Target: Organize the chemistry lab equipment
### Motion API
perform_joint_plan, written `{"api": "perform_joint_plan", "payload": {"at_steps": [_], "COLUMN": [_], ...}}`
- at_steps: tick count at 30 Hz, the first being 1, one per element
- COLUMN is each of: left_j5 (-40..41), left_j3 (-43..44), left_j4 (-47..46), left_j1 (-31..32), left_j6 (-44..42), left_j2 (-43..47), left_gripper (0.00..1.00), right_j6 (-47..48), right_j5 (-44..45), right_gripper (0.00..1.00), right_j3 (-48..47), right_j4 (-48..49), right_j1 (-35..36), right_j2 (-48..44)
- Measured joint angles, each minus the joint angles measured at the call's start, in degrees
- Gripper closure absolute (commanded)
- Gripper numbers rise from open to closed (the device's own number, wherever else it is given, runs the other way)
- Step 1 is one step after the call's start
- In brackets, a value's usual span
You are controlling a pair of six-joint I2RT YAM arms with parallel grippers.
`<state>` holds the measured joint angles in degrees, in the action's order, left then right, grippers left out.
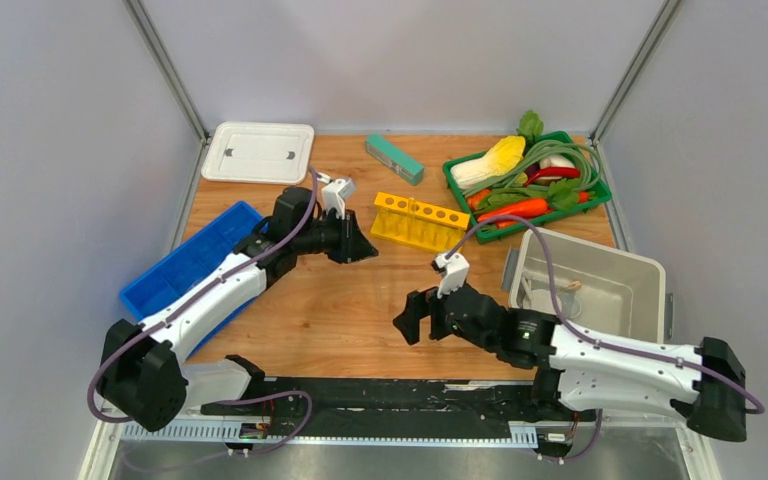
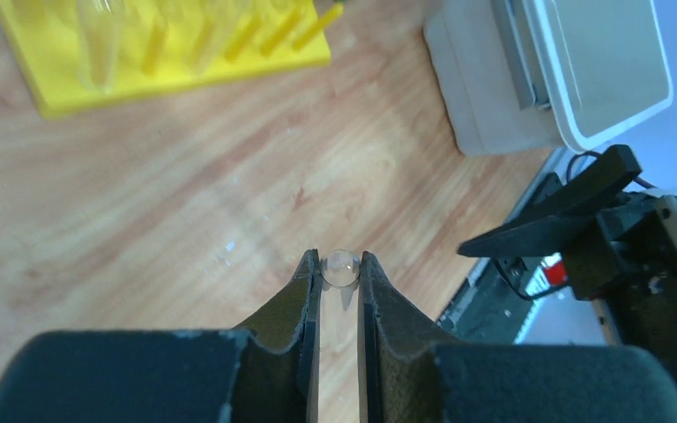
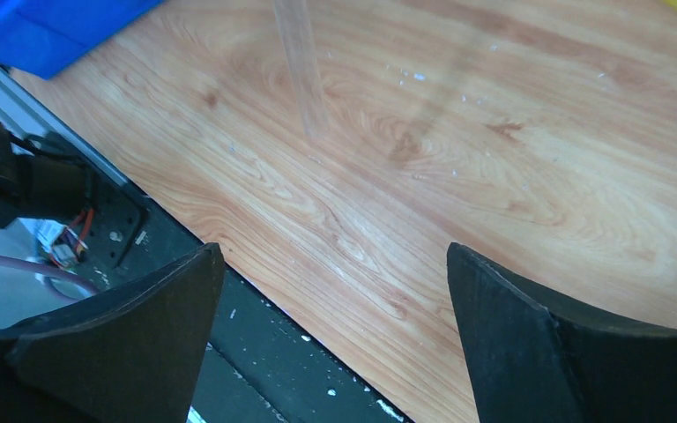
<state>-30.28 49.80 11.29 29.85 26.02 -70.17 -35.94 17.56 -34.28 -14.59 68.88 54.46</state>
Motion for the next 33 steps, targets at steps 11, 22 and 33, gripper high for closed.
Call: {"api": "perform_joint_plan", "payload": {"at_steps": [11,22,33], "left_j5": [13.4,19.5,19.9], "left_j3": [10.7,15.5,18.3], "left_j4": [-3.7,-13.7,-20.1], "left_j1": [5.1,5.7,5.7], "left_j6": [-16.7,-24.8,-24.9], "left_j2": [0.9,-10.7,-17.8], "left_gripper": [0.92,0.92,0.92], "right_j6": [0.3,1.4,3.3], "right_j5": [6.3,9.4,12.7], "right_gripper": [0.00,0.00,0.00], "right_j3": [-1.2,-3.4,-4.9], "right_j4": [-9.1,-15.5,-18.9], "right_j1": [0.0,0.0,0.0], "right_j2": [-16.2,-24.1,-28.7]}}
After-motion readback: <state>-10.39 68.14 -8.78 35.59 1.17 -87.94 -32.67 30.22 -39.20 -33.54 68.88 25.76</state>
